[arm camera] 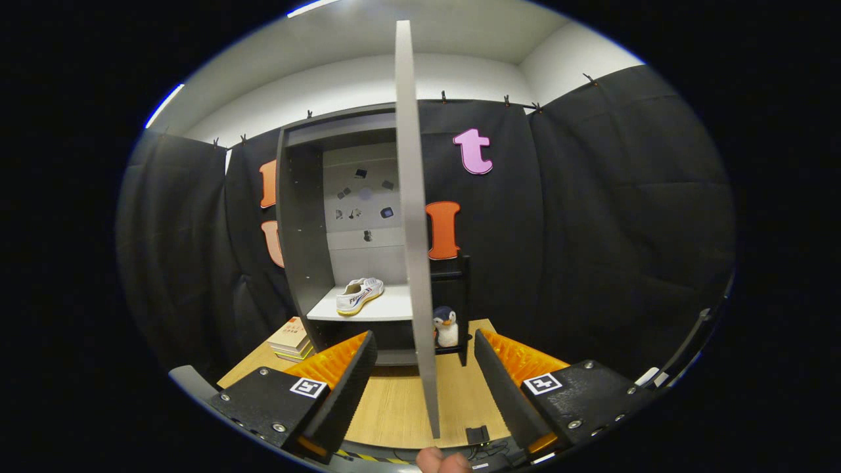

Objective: Open the shoe cabinet door, grab the shoes and put them into the shoe cabinet, then close the shoe cabinet door.

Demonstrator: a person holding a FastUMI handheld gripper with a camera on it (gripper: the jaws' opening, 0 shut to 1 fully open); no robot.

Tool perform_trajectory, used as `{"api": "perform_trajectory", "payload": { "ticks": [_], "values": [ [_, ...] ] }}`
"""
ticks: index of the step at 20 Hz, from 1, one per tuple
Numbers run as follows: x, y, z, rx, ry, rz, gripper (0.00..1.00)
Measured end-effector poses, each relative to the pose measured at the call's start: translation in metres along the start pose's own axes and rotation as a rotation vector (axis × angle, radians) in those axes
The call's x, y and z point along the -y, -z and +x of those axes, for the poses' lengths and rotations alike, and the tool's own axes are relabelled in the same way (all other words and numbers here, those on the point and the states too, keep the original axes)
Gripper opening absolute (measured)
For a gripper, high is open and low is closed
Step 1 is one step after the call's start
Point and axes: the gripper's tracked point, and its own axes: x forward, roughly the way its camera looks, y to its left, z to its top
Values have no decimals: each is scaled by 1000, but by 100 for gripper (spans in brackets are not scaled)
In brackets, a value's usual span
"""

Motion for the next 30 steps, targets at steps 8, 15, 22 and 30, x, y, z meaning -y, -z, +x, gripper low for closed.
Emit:
{"api": "perform_trajectory", "payload": {
  "ticks": [8,15,22,30],
  "values": [
    [33,-1,10,23,-47,-11,94],
    [40,0,25,13,-48,24,94],
    [14,2,23,-10,-50,37,92],
    [-50,4,28,-35,-81,21,92]
  ]
}}
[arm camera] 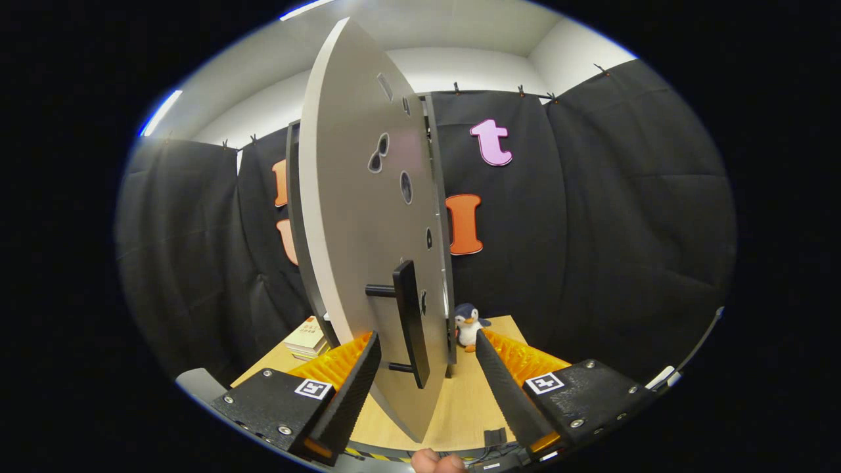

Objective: Open the shoe cabinet door, grab the shoes and put them into the shoe cabinet, then close the shoe cabinet door.

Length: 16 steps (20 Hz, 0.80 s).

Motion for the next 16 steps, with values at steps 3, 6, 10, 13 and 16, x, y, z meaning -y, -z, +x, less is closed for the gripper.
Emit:
{"api": "perform_trajectory", "payload": {
  "ticks": [3,6,10,13,16],
  "values": [
    [-22,1,7,1,10,3,92],
    [-44,2,15,1,22,7,92],
    [-81,7,28,2,14,28,92],
    [-100,7,40,5,6,35,92],
    [-113,4,50,9,-9,20,92]
  ]
}}
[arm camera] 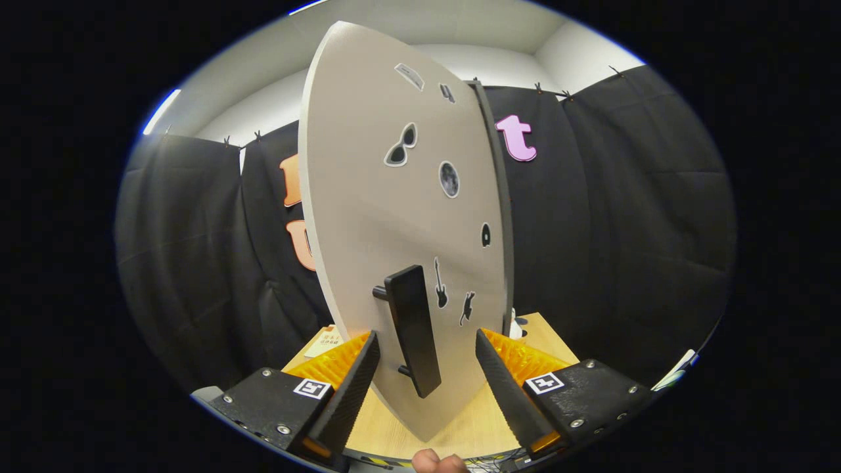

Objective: Open the shoe cabinet door, grab the shoes and put them into the shoe cabinet, then close the shoe cabinet door.

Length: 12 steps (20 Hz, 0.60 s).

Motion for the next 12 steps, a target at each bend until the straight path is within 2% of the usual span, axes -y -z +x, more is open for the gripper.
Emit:
{"api": "perform_trajectory", "payload": {
  "ticks": [4,12],
  "values": [
    [-45,-7,45,-1,-26,-9,93],
    [-98,-3,115,-31,-114,-5,93]
  ]
}}
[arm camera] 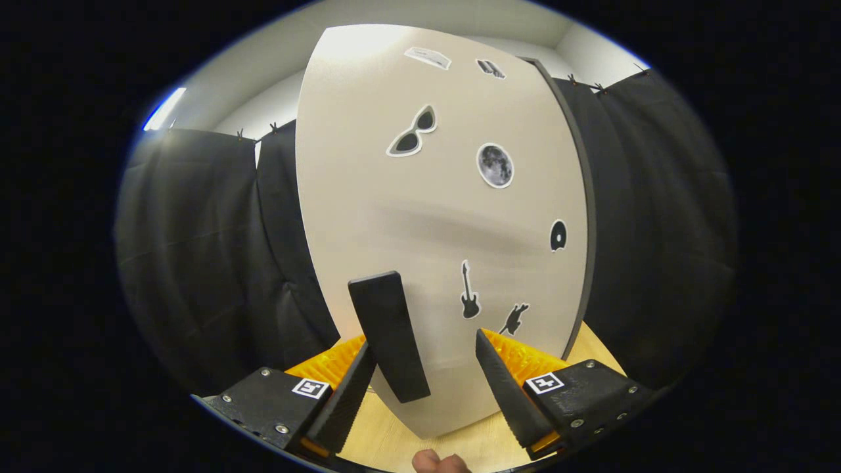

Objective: Open the shoe cabinet door, grab the shoes and put them into the shoe cabinet, then close the shoe cabinet door.

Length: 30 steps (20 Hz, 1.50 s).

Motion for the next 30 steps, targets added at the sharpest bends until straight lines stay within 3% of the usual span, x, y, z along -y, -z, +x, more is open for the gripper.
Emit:
{"api": "perform_trajectory", "payload": {
  "ticks": [16,30],
  "values": [
    [-20,-8,56,10,-33,7,93],
    [-20,-13,71,36,43,-20,95]
  ]
}}
